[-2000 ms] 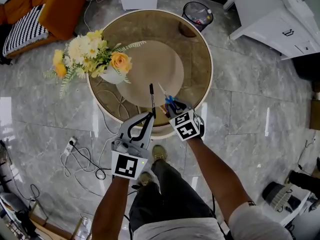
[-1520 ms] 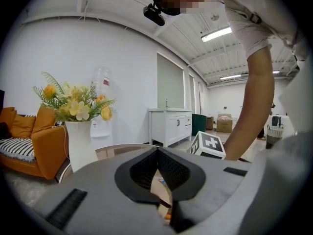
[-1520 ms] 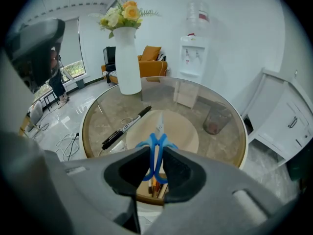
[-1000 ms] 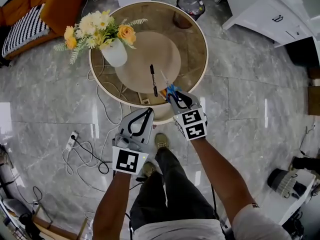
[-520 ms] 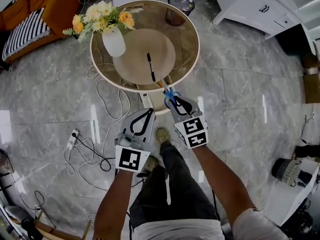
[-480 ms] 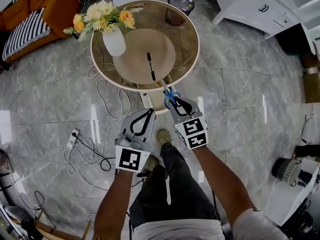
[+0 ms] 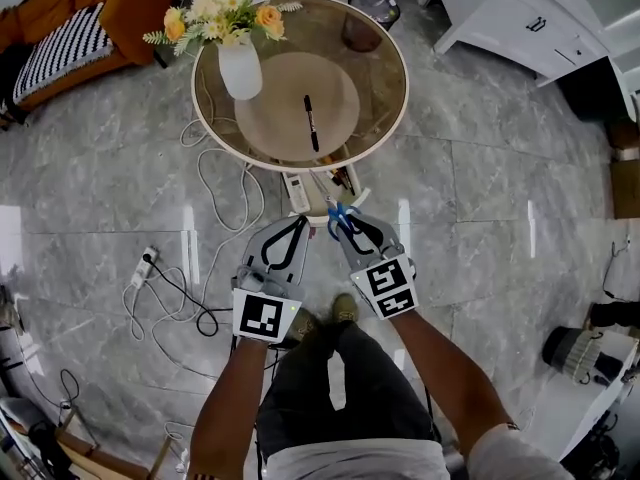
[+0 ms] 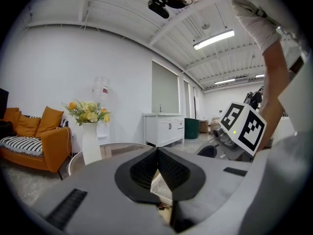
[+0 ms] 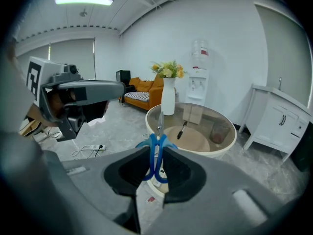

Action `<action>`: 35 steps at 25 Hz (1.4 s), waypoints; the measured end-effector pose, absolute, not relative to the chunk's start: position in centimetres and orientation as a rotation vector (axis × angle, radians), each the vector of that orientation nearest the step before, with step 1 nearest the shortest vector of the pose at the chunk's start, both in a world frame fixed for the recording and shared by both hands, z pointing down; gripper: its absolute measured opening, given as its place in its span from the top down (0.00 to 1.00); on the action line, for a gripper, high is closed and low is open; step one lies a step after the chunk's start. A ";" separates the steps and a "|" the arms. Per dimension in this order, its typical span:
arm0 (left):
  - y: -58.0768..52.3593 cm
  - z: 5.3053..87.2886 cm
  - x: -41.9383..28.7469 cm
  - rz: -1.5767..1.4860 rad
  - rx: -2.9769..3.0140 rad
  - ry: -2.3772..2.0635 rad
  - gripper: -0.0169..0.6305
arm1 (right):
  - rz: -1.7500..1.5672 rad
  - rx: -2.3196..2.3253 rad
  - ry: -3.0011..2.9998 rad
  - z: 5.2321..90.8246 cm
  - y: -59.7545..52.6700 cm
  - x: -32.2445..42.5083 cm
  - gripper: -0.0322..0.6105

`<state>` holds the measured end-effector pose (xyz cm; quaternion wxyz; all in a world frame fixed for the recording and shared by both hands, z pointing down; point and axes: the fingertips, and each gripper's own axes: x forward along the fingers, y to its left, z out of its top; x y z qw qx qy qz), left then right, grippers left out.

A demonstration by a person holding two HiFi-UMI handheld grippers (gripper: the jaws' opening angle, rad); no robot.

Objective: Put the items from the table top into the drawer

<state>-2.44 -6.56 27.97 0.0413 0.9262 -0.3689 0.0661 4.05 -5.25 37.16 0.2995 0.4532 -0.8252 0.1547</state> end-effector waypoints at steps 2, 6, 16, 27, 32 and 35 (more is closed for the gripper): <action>-6.4 28.8 -2.2 0.198 2.829 -1.146 0.97 | 0.397 1.173 -2.203 38.2 -4.8 3.9 0.82; -6.4 31.3 -1.4 0.199 2.829 -1.173 0.97 | 0.368 1.118 -2.220 40.9 -4.2 4.1 0.82; -6.9 40.7 0.1 0.199 2.827 -1.191 0.97 | 0.332 1.048 -2.186 51.5 -4.6 6.5 0.82; -10.6 49.8 1.3 0.157 2.823 -1.237 0.97 | 0.326 1.027 -2.136 62.5 -8.5 9.4 0.82; -12.7 52.9 1.6 0.117 2.826 -1.262 0.97 | 0.330 1.016 -2.136 66.0 -9.8 9.7 0.82; -14.2 54.3 1.5 0.071 2.827 -1.291 0.97 | 0.317 1.003 -2.140 67.9 -10.7 9.4 0.82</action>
